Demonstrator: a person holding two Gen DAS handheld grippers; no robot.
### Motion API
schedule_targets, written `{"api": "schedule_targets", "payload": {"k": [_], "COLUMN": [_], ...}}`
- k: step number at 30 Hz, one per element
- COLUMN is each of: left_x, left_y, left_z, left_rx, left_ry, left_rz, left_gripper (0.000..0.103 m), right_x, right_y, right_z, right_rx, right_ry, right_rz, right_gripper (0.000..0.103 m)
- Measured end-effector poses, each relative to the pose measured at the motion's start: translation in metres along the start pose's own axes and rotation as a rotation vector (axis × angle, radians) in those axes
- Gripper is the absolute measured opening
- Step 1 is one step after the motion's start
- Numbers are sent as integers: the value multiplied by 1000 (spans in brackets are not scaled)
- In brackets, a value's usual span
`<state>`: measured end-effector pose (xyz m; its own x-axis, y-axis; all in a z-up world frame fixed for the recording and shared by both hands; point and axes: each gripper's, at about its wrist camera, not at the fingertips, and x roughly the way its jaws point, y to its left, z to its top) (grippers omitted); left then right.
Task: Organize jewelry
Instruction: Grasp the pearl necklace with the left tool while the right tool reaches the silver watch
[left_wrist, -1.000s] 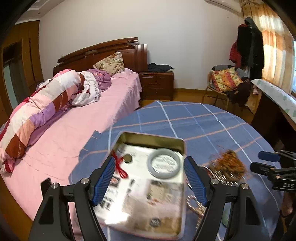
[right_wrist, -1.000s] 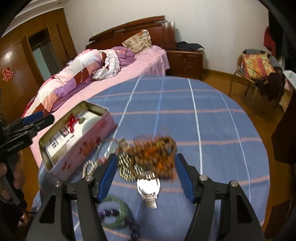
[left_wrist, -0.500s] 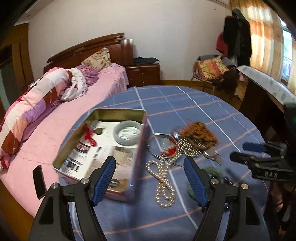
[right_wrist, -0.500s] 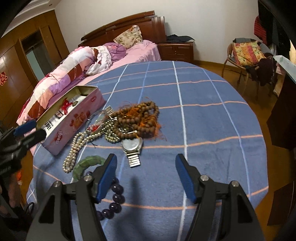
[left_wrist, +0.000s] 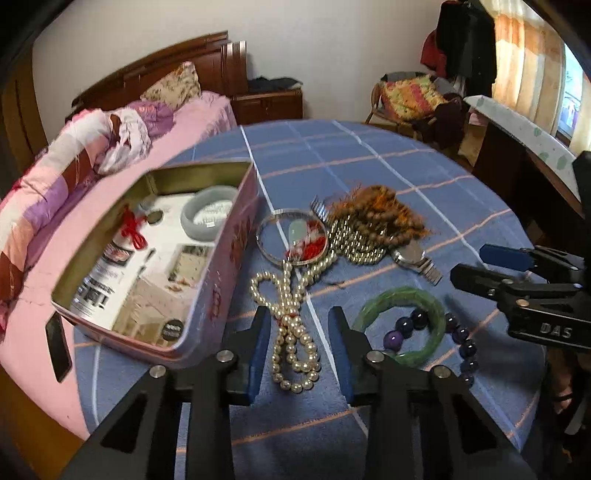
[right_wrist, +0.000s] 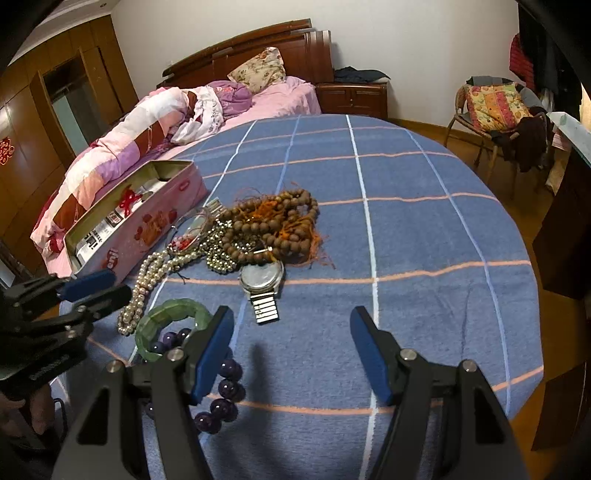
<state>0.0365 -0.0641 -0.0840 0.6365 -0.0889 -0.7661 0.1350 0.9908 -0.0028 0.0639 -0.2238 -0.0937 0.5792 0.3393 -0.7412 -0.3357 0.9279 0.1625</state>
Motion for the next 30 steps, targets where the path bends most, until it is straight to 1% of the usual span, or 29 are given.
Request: {"api": "schedule_targets", "payload": {"k": [5, 7, 8, 10, 11, 12, 22, 26, 28, 29, 30], "left_x": [16, 21, 22, 22, 22, 21, 13, 13, 13, 12, 10], "left_y": [2, 2, 2, -1, -2, -3, 1, 5, 7, 7, 8], "left_z": [-2, -2, -3, -2, -2, -2, 6, 9, 11, 11, 12], "left_rx": [-26, -34, -36, -25, -20, -18, -12, -19, -24, -25, -25], "left_ry": [50, 64, 58, 58, 54, 53, 8, -3, -8, -13, -19], "left_rz": [-7, -9, -7, -3, -2, -5, -21, -25, -27, -29, -30], "left_gripper": [31, 31, 31, 24, 16, 13, 11, 11, 11, 11, 11], "right_x": [0, 1, 1, 3, 5, 7, 36, 43, 42, 40, 39], "right_y": [2, 2, 2, 4, 4, 6, 24, 29, 32, 33, 33], "right_z": [1, 1, 1, 3, 5, 7, 24, 24, 24, 23, 23], "right_rx": [-4, -5, -5, -11, -15, -20, -94, -135, -155, -165, -173], "right_ry": [3, 2, 4, 6, 8, 14, 95, 104, 100, 99, 101], "right_rz": [0, -1, -2, -5, -9, -12, -25, -65, -78, -78, -82], "right_gripper": [69, 69, 69, 69, 69, 69, 69, 67, 56, 41, 39]}}
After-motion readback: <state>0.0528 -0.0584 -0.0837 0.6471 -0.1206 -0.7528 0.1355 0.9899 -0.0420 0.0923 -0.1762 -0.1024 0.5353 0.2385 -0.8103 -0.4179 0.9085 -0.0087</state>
